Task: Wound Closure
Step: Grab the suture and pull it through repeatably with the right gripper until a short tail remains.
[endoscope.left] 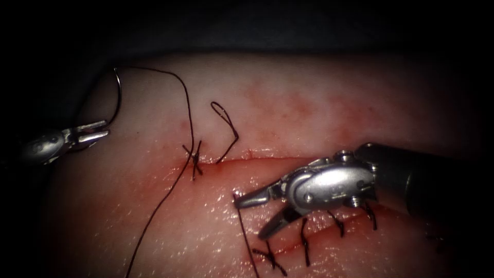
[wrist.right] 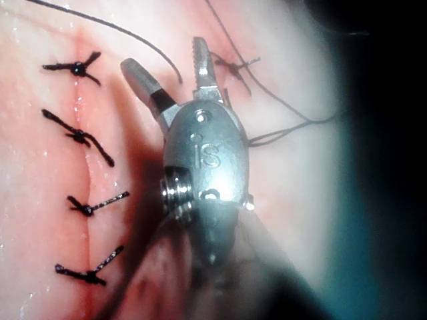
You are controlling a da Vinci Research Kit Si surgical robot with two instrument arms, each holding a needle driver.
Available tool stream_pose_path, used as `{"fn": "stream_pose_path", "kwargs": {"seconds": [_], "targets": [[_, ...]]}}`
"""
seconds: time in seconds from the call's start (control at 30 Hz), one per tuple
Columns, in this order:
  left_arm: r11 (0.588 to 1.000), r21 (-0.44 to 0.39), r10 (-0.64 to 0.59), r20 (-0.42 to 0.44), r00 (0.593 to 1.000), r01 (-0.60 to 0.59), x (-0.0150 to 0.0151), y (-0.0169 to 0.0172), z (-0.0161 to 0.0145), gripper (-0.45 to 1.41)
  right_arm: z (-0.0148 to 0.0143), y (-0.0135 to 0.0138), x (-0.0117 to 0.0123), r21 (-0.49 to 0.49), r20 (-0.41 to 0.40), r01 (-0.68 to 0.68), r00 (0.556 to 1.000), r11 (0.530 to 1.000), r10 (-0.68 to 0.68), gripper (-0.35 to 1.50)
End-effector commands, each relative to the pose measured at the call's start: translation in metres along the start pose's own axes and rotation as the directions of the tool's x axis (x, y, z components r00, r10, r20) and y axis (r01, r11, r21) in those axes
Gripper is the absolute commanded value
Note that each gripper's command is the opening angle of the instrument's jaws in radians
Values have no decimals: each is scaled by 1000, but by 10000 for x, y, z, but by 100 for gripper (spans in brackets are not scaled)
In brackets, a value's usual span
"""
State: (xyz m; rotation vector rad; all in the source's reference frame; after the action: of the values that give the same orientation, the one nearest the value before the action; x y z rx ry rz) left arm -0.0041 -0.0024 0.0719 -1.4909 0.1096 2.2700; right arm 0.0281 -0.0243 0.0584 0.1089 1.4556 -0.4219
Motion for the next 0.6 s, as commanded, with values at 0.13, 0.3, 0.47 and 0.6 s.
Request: {"fn": "stream_pose_path", "kwargs": {"seconds": [0.13, 0.3, 0.47, 0.6], "targets": [[1000, 0, 2, -3, 1000, -2, 0, -4, 8, -45, 22, 7, -22, -5, 7, 8, 1000, 1000, -8, 133], [1000, 0, 2, -3, 1000, -2, 0, -4, 8, -45, 26, 7, -34, 2, 19, -1, 1000, 1000, 1, 10], [1000, 0, 2, -3, 1000, -2, 0, -4, 8, -45, 23, 4, -25, 133, 116, -132, 986, 982, 117, -35], [1000, -1, -4, -3, 1000, 4, 0, -4, 8, -45, 23, -9, -6, 174, 105, -141, 987, 975, 124, -35]]}}
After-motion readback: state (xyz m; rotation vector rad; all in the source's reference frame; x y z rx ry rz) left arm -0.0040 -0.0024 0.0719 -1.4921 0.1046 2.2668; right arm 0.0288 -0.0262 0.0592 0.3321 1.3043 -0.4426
